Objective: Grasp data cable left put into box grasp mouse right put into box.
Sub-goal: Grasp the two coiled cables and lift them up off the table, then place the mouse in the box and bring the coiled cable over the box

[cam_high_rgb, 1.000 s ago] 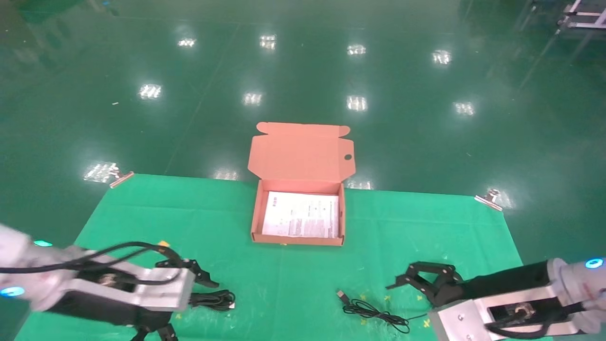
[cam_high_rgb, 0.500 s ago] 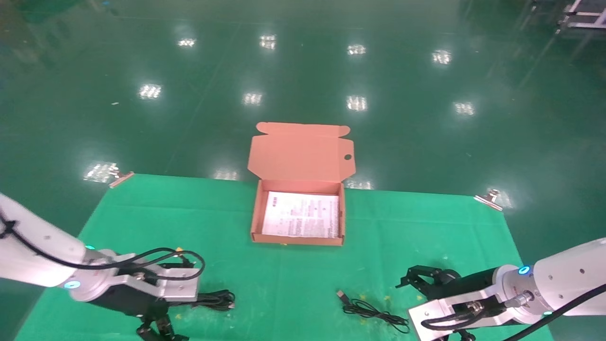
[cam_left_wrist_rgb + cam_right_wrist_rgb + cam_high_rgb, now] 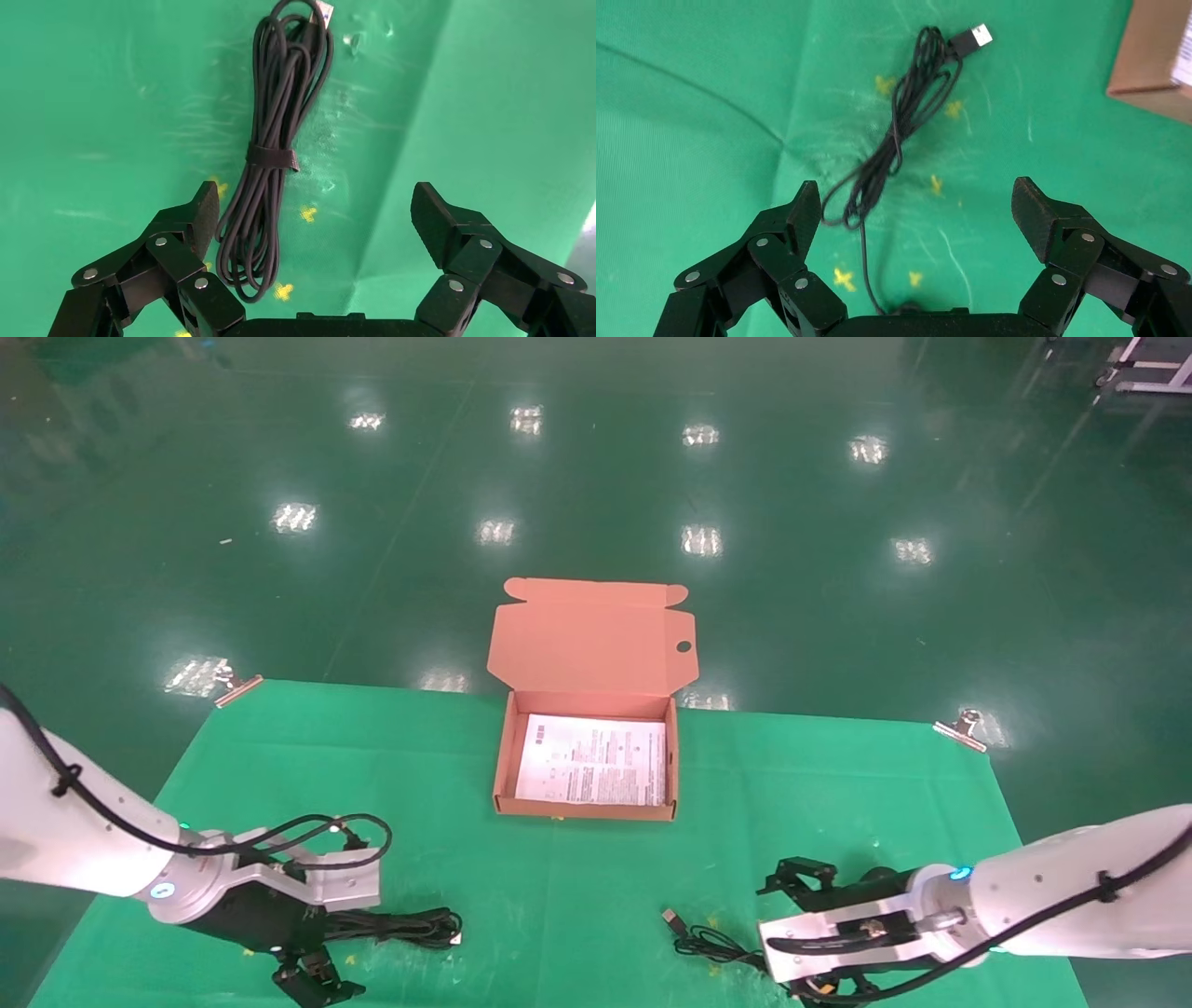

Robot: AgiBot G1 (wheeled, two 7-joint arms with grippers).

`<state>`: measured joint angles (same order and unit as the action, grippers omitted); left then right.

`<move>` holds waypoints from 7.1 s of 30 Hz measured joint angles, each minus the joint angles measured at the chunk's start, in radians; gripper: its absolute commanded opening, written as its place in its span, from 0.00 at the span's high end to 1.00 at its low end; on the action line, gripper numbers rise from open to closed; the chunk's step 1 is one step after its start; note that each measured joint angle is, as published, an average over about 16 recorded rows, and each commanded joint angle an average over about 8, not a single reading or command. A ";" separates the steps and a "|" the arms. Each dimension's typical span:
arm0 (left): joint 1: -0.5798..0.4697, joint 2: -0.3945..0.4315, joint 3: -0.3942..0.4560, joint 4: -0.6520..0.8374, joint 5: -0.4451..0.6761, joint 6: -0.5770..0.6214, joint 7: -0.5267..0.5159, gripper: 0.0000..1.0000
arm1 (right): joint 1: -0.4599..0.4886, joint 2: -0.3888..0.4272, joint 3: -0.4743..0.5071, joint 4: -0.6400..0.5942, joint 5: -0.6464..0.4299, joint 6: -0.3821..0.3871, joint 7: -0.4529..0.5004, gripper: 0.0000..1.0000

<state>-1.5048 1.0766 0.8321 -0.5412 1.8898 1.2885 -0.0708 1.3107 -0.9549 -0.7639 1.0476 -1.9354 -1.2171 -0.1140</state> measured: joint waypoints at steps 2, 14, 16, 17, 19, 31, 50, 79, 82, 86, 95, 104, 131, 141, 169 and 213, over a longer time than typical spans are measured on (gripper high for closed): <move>-0.004 0.014 -0.003 0.042 -0.004 -0.013 0.013 0.00 | 0.001 -0.018 -0.005 -0.025 -0.009 0.010 0.001 0.00; -0.030 0.081 -0.015 0.229 -0.018 -0.082 0.096 0.38 | 0.014 -0.106 -0.025 -0.158 -0.054 0.065 0.008 0.24; -0.033 0.087 -0.016 0.249 -0.019 -0.093 0.108 0.62 | 0.015 -0.116 -0.026 -0.175 -0.060 0.073 0.009 0.49; -0.035 0.089 -0.016 0.257 -0.020 -0.098 0.113 0.75 | 0.016 -0.120 -0.027 -0.182 -0.062 0.077 0.009 0.61; -0.037 0.093 -0.017 0.271 -0.020 -0.106 0.122 1.00 | 0.017 -0.126 -0.028 -0.194 -0.065 0.083 0.010 0.86; -0.041 0.098 -0.018 0.289 -0.020 -0.122 0.138 1.00 | 0.018 -0.134 -0.028 -0.210 -0.068 0.092 0.011 1.00; -0.037 0.094 -0.018 0.277 -0.021 -0.111 0.131 1.00 | 0.018 -0.130 -0.028 -0.199 -0.066 0.085 0.009 1.00; -0.063 0.066 -0.026 0.241 -0.030 -0.093 0.140 1.00 | 0.032 -0.082 -0.002 -0.159 -0.047 0.075 0.050 1.00; -0.080 0.049 -0.028 0.209 -0.030 -0.088 0.141 1.00 | 0.043 -0.046 0.018 -0.122 -0.038 0.073 0.083 1.00; -0.105 0.021 -0.034 0.140 -0.029 -0.087 0.134 1.00 | 0.067 0.012 0.055 -0.059 -0.028 0.079 0.139 1.00; -0.144 -0.040 -0.047 -0.103 0.000 -0.132 0.052 1.00 | 0.149 0.103 0.145 0.091 -0.028 0.143 0.266 1.00; -0.165 -0.060 -0.073 -0.313 0.042 -0.232 -0.067 1.00 | 0.261 0.027 0.199 0.115 -0.028 0.256 0.301 1.00; -0.227 -0.019 -0.110 -0.336 0.131 -0.414 -0.167 1.00 | 0.424 -0.332 0.191 -0.240 0.064 0.468 -0.009 1.00; -0.197 -0.088 -0.092 -0.398 0.270 -0.394 -0.313 1.00 | 0.391 -0.379 0.157 -0.323 0.074 0.490 -0.057 1.00; -0.127 -0.149 -0.077 -0.623 0.532 -0.301 -0.657 1.00 | 0.302 -0.409 -0.180 -0.432 0.328 0.640 0.083 1.00; -0.071 -0.035 -0.048 -0.470 0.364 -0.412 -0.473 1.00 | 0.308 -0.341 -0.402 -0.412 0.475 0.729 0.188 0.00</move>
<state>-1.5756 1.0412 0.7839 -1.0113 2.2539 0.8764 -0.5436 1.6186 -1.2956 -1.1661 0.6360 -1.4603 -0.4881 0.0741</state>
